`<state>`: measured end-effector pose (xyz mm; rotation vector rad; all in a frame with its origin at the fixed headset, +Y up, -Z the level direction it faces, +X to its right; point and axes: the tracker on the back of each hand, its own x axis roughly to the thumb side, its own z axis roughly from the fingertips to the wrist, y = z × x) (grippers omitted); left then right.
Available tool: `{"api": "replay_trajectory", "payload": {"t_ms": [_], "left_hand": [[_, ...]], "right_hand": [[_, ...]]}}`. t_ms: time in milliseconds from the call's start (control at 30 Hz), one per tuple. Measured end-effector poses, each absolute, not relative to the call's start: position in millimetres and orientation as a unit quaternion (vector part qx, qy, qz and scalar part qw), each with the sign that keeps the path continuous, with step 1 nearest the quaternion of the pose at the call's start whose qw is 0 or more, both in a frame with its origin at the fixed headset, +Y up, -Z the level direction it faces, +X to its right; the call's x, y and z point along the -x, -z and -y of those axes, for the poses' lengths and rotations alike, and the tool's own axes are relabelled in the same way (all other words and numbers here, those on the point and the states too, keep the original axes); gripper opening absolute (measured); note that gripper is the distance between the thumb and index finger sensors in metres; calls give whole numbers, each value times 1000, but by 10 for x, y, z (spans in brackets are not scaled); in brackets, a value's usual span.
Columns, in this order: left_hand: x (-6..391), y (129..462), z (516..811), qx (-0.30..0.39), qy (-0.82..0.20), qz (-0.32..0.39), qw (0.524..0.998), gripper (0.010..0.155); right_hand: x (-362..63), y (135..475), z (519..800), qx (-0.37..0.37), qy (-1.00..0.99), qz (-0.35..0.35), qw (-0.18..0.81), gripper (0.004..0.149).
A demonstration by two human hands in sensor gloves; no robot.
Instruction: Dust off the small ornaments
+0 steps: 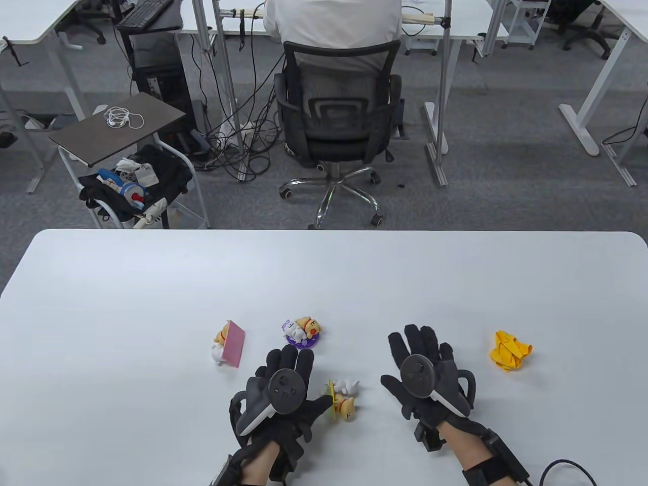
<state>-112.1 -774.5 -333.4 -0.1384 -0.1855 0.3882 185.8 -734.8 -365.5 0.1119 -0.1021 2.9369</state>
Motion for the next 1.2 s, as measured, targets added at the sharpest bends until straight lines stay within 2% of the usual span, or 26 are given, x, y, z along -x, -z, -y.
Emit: {"api": "replay_trajectory", "payload": {"t_ms": [233,333,567,767,967,1067,1200], "left_hand": [[1094,3312,7711,68,-193,93,974,94],[1094,3308,7705,68,-195,92,974,94],[1093,3302,7690,68,-199,91,973,94],[1112,3305,7680,67,-202,89,973,94],[1120,3297,7664,65,-204,88,973,94],[1119,3294,7664,64,-205,88,973,94],[1112,3296,7674,69,-207,90,972,94]], "right_hand": [[-2762,4092,7393,131,-990,-14,48,93],[-3126,4198,7445,194,-978,-50,55,95],[-3563,4305,7623,271,-953,-116,72,87],[-3593,4334,7687,257,-959,-86,79,65],[-3486,4337,7667,234,-967,-38,92,54],[-3310,4304,7598,186,-978,-22,88,53],[-2896,4170,7413,83,-991,5,106,52]]}}
